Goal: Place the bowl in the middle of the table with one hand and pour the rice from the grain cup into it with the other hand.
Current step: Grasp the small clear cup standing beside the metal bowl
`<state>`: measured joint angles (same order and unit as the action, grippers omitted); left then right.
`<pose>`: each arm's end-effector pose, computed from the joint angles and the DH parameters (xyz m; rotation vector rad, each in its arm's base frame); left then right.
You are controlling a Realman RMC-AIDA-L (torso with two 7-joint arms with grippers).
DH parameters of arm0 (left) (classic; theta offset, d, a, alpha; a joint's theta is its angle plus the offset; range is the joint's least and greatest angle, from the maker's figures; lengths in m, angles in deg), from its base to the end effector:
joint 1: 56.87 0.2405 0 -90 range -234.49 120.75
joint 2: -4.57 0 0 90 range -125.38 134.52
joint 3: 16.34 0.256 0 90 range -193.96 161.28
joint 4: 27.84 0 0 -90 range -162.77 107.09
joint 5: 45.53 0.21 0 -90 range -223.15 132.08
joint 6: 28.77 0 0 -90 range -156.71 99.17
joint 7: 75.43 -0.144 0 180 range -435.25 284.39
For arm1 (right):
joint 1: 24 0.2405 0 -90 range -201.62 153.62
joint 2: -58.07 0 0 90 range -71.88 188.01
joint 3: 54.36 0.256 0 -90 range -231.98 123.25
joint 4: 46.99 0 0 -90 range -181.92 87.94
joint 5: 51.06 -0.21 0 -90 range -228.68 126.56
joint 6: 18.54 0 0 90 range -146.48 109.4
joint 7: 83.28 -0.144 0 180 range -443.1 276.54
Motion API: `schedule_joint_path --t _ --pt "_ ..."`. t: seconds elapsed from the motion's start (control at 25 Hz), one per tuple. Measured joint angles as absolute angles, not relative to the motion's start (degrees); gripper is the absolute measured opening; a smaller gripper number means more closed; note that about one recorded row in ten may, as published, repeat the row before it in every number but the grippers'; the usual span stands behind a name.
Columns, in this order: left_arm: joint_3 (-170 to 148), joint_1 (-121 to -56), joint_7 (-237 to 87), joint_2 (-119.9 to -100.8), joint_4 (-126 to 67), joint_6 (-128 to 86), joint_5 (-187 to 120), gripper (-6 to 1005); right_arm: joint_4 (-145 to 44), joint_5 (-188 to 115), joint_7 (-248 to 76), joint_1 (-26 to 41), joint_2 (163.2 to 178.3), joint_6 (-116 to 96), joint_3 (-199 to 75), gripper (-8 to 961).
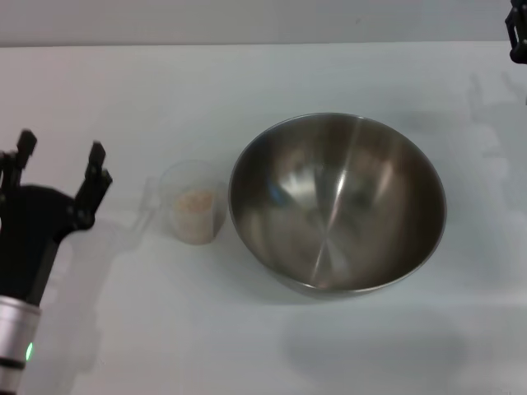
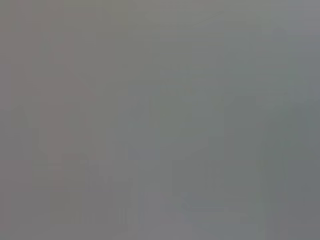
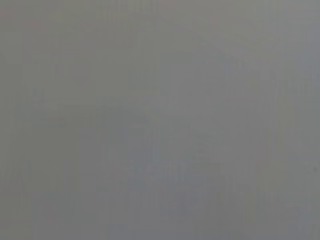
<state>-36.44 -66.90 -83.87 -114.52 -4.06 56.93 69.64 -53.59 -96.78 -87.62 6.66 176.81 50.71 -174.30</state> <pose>-0.2993 0.2274 -0.0501 -1.6146 -0.3582 -0.8083 0.3105 0.3643 0.0172 -1.4819 0.4120 0.7068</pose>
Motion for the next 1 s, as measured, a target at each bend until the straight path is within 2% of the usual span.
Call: schedule_joint_path --t 0.32,1.0 --pt "-34.53 -63.73 -84.54 -114.52 -3.97 53.21 69.86 774 -53.42 -96.63 -85.76 7.17 176.80 49.49 -174.33 485" --pt "-32.97 -65.63 -90.06 -114.52 -0.85 43.66 69.59 771 -53.57 -96.81 -84.73 7.21 176.89 49.19 -174.33 485"
